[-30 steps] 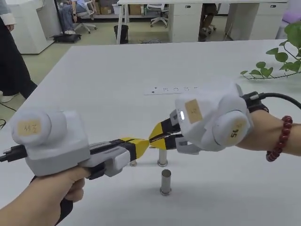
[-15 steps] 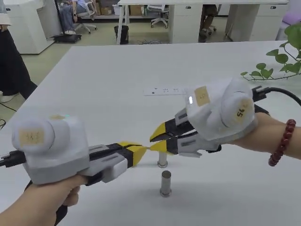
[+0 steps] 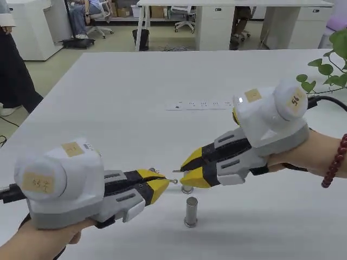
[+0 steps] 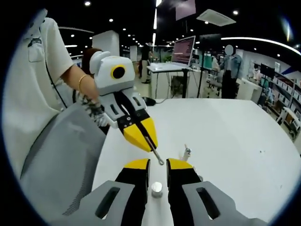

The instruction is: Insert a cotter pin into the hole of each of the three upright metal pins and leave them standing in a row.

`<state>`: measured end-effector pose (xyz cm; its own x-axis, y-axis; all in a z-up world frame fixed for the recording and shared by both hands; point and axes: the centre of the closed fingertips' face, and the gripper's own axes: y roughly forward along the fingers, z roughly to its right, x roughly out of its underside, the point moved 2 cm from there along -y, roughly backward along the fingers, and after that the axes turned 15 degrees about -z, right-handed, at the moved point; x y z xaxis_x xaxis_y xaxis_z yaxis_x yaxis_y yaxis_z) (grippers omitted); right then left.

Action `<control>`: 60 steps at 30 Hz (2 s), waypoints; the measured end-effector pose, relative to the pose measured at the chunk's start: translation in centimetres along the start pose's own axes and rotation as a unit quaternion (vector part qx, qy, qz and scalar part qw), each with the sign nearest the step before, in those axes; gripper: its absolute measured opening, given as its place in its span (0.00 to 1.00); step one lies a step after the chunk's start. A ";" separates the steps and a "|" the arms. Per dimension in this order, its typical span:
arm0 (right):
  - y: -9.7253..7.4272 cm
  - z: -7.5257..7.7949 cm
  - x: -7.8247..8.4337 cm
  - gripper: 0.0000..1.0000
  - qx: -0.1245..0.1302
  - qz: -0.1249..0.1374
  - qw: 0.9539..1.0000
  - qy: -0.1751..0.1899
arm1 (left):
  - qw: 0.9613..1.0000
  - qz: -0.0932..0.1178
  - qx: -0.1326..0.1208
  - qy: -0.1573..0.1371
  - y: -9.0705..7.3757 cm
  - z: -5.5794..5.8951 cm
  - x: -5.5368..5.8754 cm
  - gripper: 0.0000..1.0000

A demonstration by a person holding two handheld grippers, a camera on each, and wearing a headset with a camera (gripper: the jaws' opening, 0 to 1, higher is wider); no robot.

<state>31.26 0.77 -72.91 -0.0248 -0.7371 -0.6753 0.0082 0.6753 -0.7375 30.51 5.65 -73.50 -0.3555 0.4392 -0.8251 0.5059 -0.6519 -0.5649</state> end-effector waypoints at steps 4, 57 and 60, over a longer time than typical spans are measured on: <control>0.0 0.0 0.3 0.16 -0.015 0.000 1.000 0.000 | 1.000 -0.002 0.009 0.021 0.0 0.5 0.0 0.01; 1.6 -3.4 2.3 0.04 -0.082 -0.040 0.995 -0.050 | 0.993 0.011 0.069 0.099 -0.2 4.2 -0.3 0.01; 1.4 -3.6 2.7 0.03 -0.080 -0.068 0.992 -0.066 | 0.992 0.011 0.066 0.108 0.1 4.6 -0.3 0.01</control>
<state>27.60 -0.19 -75.79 0.1164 -0.8107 -0.5738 -0.1457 0.5575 -0.8173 27.04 2.58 -73.32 -0.1619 0.5363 -0.8284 0.3995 -0.7320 -0.5520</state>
